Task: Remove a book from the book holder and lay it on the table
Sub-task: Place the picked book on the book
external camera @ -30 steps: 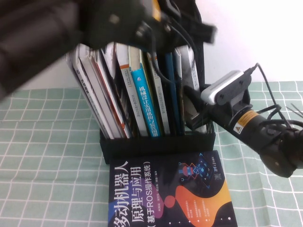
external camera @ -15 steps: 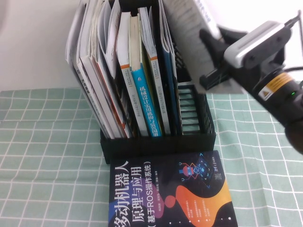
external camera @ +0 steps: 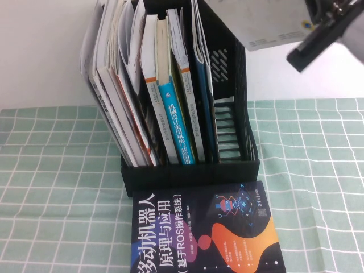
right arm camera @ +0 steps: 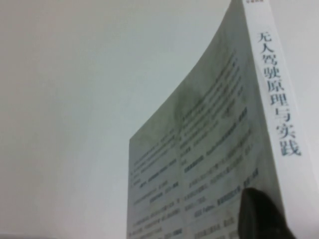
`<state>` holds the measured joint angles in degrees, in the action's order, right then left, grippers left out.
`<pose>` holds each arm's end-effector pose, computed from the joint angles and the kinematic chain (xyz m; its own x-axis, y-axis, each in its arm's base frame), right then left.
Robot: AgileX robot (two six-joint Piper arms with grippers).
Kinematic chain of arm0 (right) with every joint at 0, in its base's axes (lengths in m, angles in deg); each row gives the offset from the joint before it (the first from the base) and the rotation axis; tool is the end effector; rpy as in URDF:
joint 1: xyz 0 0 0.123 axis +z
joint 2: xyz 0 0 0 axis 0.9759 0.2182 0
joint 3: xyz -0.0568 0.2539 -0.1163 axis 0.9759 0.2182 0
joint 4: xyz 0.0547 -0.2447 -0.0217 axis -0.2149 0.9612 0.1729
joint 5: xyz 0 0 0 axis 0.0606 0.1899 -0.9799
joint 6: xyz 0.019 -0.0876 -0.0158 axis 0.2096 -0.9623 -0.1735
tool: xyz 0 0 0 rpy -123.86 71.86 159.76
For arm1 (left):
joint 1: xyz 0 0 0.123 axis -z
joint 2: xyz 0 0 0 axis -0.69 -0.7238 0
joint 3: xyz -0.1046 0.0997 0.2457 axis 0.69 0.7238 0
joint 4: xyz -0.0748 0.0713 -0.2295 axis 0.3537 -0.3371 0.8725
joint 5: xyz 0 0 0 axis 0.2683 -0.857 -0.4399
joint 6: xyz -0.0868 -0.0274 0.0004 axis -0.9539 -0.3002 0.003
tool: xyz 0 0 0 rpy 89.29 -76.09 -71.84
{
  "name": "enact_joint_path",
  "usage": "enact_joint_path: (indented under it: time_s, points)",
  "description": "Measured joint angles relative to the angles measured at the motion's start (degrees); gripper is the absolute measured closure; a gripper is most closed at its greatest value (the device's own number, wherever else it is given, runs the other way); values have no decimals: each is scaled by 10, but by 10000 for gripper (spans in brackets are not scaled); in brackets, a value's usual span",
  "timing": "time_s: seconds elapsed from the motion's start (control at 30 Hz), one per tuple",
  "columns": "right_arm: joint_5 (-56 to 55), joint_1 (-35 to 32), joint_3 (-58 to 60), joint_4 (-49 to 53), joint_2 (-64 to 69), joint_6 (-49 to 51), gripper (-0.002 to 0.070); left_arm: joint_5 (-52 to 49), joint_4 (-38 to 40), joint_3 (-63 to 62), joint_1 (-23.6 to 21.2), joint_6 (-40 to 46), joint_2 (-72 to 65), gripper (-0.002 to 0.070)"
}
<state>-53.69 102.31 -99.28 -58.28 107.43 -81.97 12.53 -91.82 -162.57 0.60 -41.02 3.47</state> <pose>0.2443 0.1486 0.3945 0.7463 -0.1553 -0.6472 -0.3441 0.7424 -0.5749 0.0814 -0.0263 0.5367 -0.2651 -0.0894 -0.9601 0.2833 0.9445 -0.1662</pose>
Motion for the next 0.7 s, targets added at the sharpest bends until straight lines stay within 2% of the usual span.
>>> enact_joint_path:
  time_s: [0.17, 0.5, 0.7]
  points:
    - [50, 0, 0, 153, -55, 57, 559, 122, -13, 168, 0, -27, 85, 678]
    - [26, 0, 0, 543, -91, 380, 559, 405, -30, 491, 0, -91, 223, 678]
    - [27, 29, 0, 739, -87, 535, 560, 463, -93, 580, 0, -191, 259, 678]
